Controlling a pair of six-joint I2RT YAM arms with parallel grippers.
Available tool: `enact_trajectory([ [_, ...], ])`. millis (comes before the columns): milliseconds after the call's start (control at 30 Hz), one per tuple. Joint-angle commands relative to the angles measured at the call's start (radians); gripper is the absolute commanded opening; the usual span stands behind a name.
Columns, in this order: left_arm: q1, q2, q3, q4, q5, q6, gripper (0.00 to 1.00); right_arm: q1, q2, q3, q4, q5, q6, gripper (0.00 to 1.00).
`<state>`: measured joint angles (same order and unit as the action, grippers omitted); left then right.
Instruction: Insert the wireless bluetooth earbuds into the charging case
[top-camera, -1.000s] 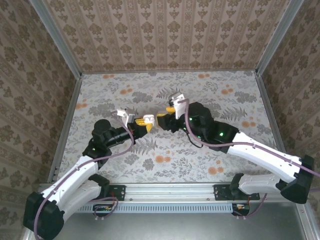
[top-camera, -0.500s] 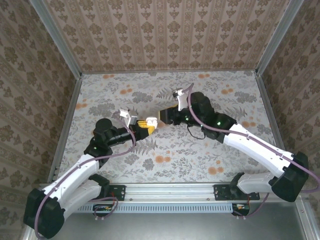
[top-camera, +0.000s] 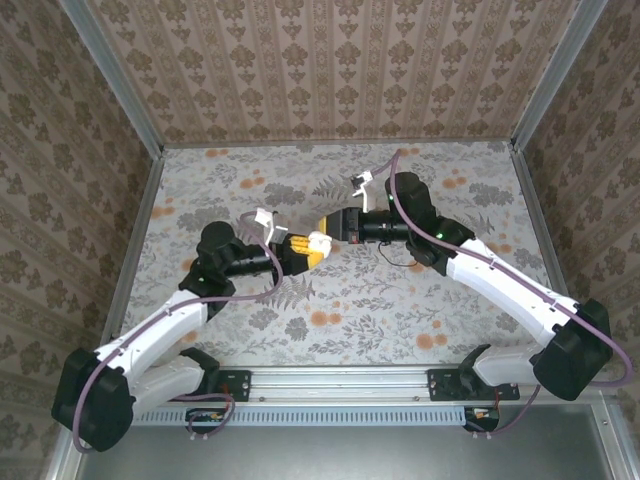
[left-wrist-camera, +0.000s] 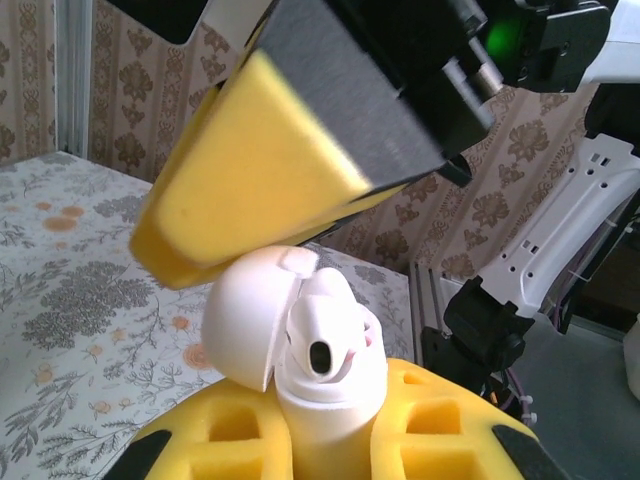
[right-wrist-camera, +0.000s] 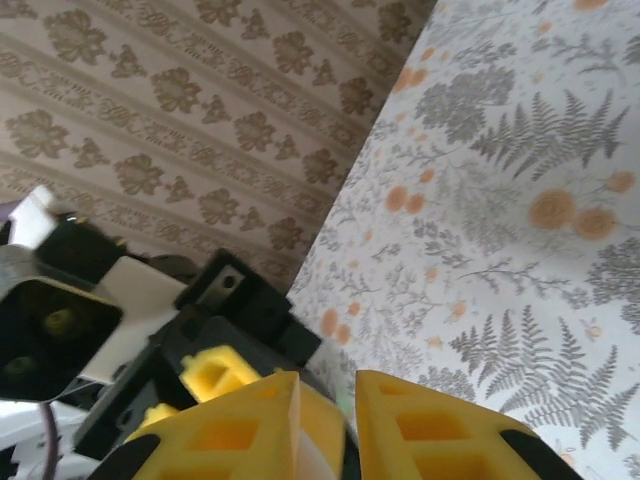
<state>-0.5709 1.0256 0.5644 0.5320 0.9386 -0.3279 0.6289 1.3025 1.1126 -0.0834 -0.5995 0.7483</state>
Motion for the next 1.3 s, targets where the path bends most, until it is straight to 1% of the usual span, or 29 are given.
enact_trajectory([
  [0,-0.006,0.003,0.041,0.037,0.009,0.023,0.00,0.003,-0.013,-0.033,0.056,-0.107,0.037,0.20],
  [167,-0.005,0.004,0.038,0.017,-0.014,0.029,0.00,0.005,-0.040,-0.057,0.071,-0.132,0.032,0.20],
  [367,0.003,0.017,0.042,0.020,-0.029,0.023,0.00,0.006,-0.059,-0.060,-0.003,-0.137,-0.012,0.19],
  [633,0.020,0.030,0.066,0.026,-0.025,-0.021,0.00,0.046,-0.059,-0.101,-0.088,-0.059,-0.103,0.15],
  [733,0.027,0.036,0.071,0.026,-0.033,-0.040,0.00,0.081,-0.051,-0.097,-0.146,0.022,-0.169,0.12],
  [933,0.058,0.054,0.079,0.054,-0.038,-0.131,0.00,0.177,-0.057,-0.094,-0.258,0.275,-0.330,0.07],
  [1033,0.062,0.060,0.104,0.006,-0.035,-0.113,0.00,0.216,-0.035,-0.087,-0.277,0.321,-0.363,0.06],
  [1067,0.060,0.063,0.110,-0.031,-0.039,-0.087,0.00,0.222,-0.032,-0.079,-0.279,0.328,-0.366,0.08],
  [1167,0.060,0.061,0.077,-0.097,-0.084,-0.009,0.00,0.224,-0.072,-0.071,-0.267,0.387,-0.372,0.21],
  [1200,0.060,0.058,0.054,-0.096,-0.106,0.001,0.00,0.221,-0.099,-0.069,-0.264,0.422,-0.375,0.26],
  [1267,0.060,0.051,0.006,-0.094,-0.145,0.025,0.01,0.202,-0.165,-0.065,-0.270,0.517,-0.377,0.41],
])
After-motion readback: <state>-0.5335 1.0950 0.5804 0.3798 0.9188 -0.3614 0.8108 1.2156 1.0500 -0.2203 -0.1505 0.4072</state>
